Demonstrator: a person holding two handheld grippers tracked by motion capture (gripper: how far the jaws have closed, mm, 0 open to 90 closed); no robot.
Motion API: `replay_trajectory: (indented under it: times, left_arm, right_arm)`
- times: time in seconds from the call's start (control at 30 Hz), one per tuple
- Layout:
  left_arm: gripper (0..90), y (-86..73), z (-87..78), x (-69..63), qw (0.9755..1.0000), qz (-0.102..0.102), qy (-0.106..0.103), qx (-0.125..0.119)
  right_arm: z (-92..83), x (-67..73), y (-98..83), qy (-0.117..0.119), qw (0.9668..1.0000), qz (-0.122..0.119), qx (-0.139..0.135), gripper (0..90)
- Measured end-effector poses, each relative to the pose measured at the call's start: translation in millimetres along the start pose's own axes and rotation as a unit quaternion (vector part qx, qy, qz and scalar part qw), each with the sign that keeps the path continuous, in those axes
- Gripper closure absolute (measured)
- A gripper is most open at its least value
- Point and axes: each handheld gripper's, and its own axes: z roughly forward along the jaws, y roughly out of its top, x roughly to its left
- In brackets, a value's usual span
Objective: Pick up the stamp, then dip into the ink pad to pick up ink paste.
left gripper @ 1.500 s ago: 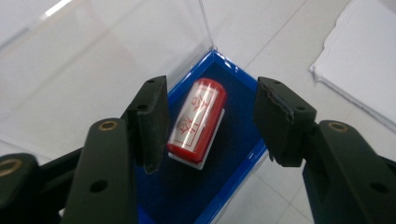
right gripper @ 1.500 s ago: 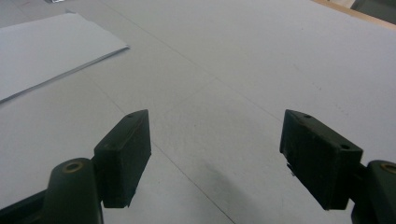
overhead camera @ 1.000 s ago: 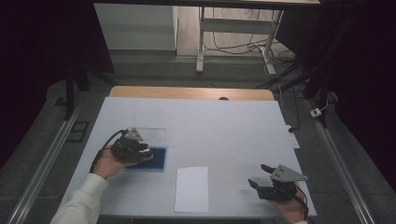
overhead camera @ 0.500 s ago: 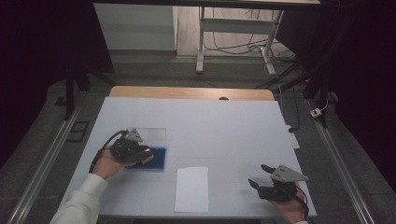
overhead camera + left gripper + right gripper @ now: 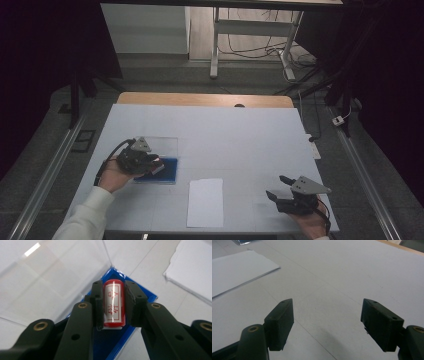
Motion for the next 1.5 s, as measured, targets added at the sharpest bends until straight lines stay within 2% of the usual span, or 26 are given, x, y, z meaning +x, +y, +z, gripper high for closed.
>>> replay_trajectory:
  times: [0.37, 0.63, 0.87, 1.1, 1.27, 1.5]
  left_arm:
    - [70.9, 11.9, -26.8, -4.7, 0.9994, -0.007, -0.004, -0.033]
    - [70.8, 14.1, -35.6, -6.8, 0.9995, -0.007, -0.006, -0.031]
    - [70.9, 13.1, -36.5, -7.4, 0.9997, -0.005, -0.004, -0.022]
    - [70.9, 10.5, -26.7, -10.9, 0.9999, 0.003, 0.003, 0.012]
    - [70.8, 4.1, -16.3, -8.4, 0.9996, -0.007, 0.002, 0.026]
    - [70.8, -1.9, -11.7, -5.5, 0.9991, -0.012, 0.007, 0.04]
  right_arm:
    - [-1.8, -3.5, -3.4, -0.007, 1.0, 0.006, 0.003, 26.6]
    - [-2.1, -5.5, -4.9, -0.007, 0.9999, 0.011, 0.002, 26.8]
    - [-2.5, -4.8, -4.7, -0.01, 0.9999, 0.009, 0.003, 26.9]
    - [-3.0, -4.7, -4.5, -0.011, 0.9999, 0.005, 0.005, 26.9]
    - [-3.4, -3.7, -3.7, -0.011, 0.9999, 0.008, 0.006, 26.9]
    - [-4.0, -3.9, -4.0, -0.011, 0.9999, 0.01, 0.001, 26.9]
